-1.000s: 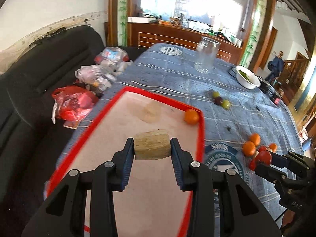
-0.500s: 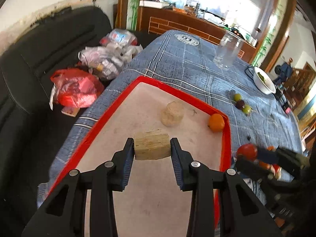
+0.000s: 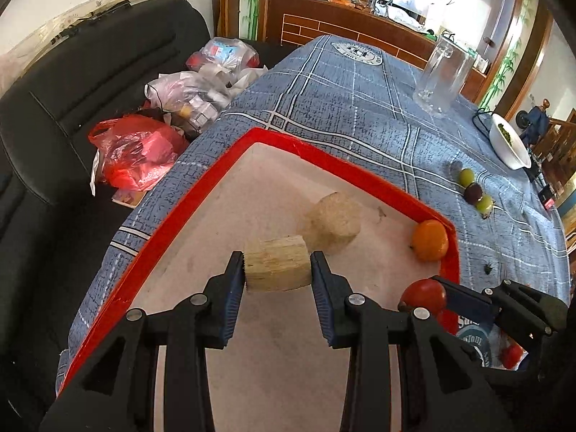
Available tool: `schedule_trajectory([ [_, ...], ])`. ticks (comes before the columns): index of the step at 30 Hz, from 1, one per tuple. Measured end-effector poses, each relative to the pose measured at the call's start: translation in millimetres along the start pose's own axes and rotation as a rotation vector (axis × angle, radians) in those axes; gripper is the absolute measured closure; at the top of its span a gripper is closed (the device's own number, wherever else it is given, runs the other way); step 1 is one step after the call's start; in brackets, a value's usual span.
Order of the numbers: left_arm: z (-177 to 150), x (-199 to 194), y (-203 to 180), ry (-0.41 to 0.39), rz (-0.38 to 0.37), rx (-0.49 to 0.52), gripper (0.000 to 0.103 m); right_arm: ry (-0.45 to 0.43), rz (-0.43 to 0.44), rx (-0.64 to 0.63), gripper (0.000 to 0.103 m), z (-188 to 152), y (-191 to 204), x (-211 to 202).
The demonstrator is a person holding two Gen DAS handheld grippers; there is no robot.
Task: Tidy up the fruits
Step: 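Carry the tomato in the right gripper while the left carries the cube over the tray, then open the left gripper to drop the cube while the right releases the tomato into the tray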
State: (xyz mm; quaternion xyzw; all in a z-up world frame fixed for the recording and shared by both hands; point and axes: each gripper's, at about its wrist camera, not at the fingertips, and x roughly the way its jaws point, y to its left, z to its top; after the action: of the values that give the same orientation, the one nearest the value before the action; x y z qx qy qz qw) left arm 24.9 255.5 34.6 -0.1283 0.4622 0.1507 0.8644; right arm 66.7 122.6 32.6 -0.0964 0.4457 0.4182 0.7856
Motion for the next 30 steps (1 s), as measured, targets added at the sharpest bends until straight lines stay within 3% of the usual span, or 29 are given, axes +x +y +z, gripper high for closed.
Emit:
schedule_trajectory([
  [23, 1.3, 11.1, -6.9, 0.009, 0.021, 0.020, 0.068, 0.009, -0.039, -0.016, 0.064, -1.2, -2.6, 13.3],
  [25, 1.1, 10.5, -6.4, 0.012, 0.020, 0.016, 0.068, 0.007, -0.037, -0.008, 0.061, -1.4, -3.2, 11.3],
  [27, 1.3, 10.2, -5.9, 0.015, 0.016, 0.010, 0.062, 0.002, -0.028, -0.001, 0.055, -1.8, -3.1, 8.1],
  [30, 0.2, 6.5, -5.5, 0.007, 0.007, 0.000, 0.051, -0.013, -0.043, -0.015, 0.054, -3.5, 0.9, 0.4],
])
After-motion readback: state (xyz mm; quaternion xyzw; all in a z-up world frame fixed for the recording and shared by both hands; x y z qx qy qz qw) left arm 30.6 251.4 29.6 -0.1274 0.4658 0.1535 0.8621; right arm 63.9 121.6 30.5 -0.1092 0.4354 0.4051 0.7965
